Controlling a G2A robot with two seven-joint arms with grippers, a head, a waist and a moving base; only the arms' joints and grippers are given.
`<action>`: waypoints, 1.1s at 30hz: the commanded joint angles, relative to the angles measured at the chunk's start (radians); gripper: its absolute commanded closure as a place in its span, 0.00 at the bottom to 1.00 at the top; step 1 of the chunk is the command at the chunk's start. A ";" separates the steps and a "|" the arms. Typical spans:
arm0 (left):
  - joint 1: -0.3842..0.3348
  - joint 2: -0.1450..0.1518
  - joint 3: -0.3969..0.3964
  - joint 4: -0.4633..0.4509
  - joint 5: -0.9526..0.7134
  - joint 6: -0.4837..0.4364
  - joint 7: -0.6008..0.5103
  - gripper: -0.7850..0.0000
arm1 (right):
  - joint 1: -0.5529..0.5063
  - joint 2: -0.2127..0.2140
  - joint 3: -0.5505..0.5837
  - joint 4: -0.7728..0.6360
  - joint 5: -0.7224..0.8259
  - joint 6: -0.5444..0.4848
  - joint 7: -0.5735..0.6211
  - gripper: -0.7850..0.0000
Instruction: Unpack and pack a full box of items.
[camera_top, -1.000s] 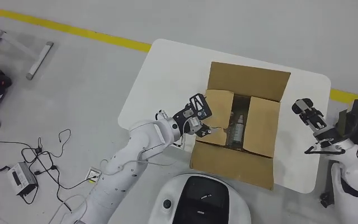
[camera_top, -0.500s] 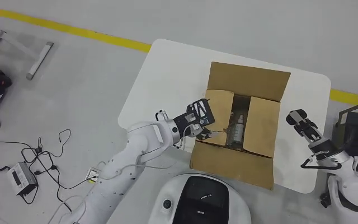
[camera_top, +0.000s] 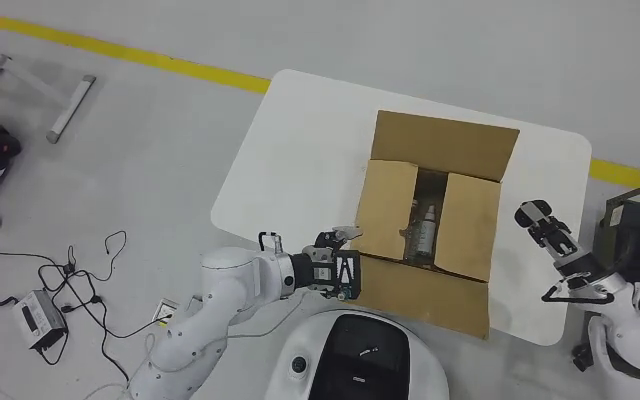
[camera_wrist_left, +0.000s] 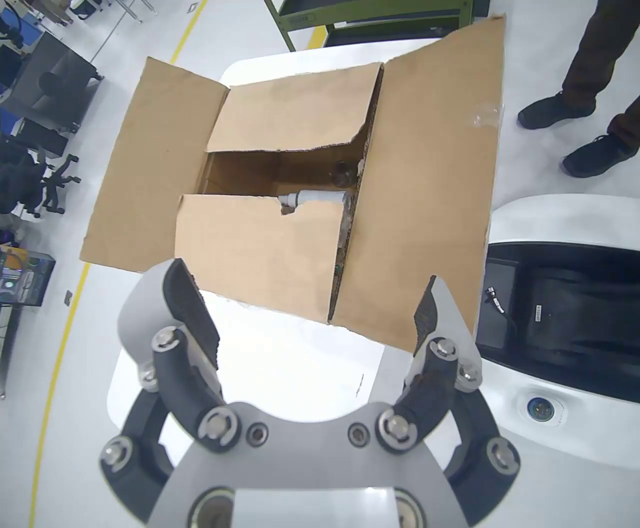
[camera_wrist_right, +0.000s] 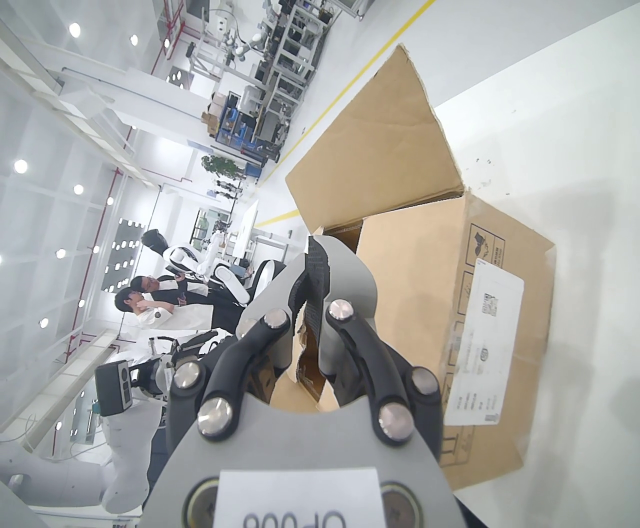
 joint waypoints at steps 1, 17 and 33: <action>0.000 0.000 0.000 0.001 -0.001 0.001 0.000 0.00 | -0.001 0.000 0.001 0.001 0.003 -0.002 0.000 1.00; 0.085 0.032 -0.088 -0.063 0.104 -0.046 0.049 0.00 | -0.031 0.001 0.016 0.012 0.024 -0.019 -0.009 1.00; 0.097 0.115 0.061 -0.011 0.569 -0.047 0.227 0.00 | -0.020 0.004 0.021 0.031 0.036 -0.017 -0.003 1.00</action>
